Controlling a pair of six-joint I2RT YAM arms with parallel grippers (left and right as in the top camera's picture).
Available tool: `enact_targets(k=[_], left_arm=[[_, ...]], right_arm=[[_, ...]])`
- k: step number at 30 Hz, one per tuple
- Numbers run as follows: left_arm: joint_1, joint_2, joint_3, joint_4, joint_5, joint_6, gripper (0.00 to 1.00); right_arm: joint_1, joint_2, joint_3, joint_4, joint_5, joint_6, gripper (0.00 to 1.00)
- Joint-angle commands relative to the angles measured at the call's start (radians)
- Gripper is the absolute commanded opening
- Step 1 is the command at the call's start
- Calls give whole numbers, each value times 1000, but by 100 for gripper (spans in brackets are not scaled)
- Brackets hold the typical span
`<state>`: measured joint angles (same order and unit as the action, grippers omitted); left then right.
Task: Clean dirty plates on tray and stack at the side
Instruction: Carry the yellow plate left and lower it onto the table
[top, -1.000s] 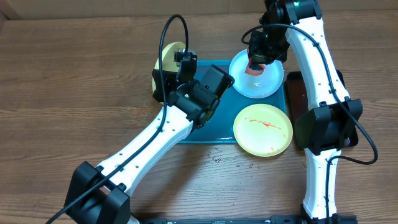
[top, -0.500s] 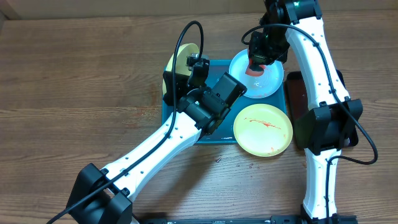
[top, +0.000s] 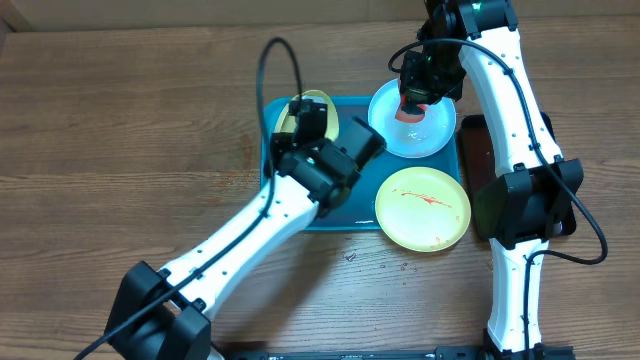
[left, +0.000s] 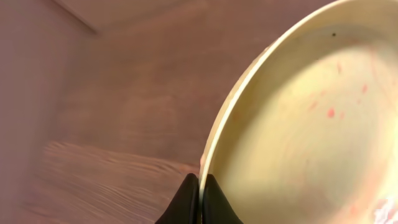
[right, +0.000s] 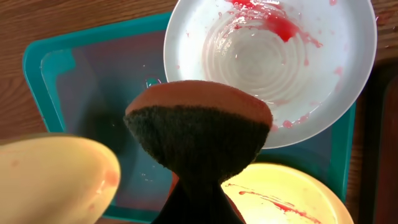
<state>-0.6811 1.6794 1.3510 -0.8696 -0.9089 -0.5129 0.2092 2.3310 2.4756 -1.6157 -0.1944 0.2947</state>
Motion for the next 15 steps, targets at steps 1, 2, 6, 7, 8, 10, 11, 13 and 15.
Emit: enact_targets(k=[1,2,6,7,8,10,11,13,15], left_arm=[[92,-14,34,2,316,-38,4],[122,-14,45,3,398,-26,4],[259,-14,61,7,623,32,4],[299,-14,61,4,668,51,4],[338,-14,61,-2,716,74,4],[425,-14,61,-14,826,120,4],[481,-14,61,-21,893,150,4],[574,-14,60,-24,996,194,4],[671,-14,60,-23,1086,237,4]], right_arm=[[-3,-35,22,3,3,-9,4],[-3,-35,22,3,3,-8,4],[-3,-35,22,5,3,-8,4],[-3,-35,22,5,3,-8,4],[-3,-35,22,5,3,-8,4],[-3,-35,22,5,3,-8,4],[-3,-35,22,5,3,-8,4],[-3,-35,22,5,3,-8,4],[-3,-35,22,5,3,-8,4]])
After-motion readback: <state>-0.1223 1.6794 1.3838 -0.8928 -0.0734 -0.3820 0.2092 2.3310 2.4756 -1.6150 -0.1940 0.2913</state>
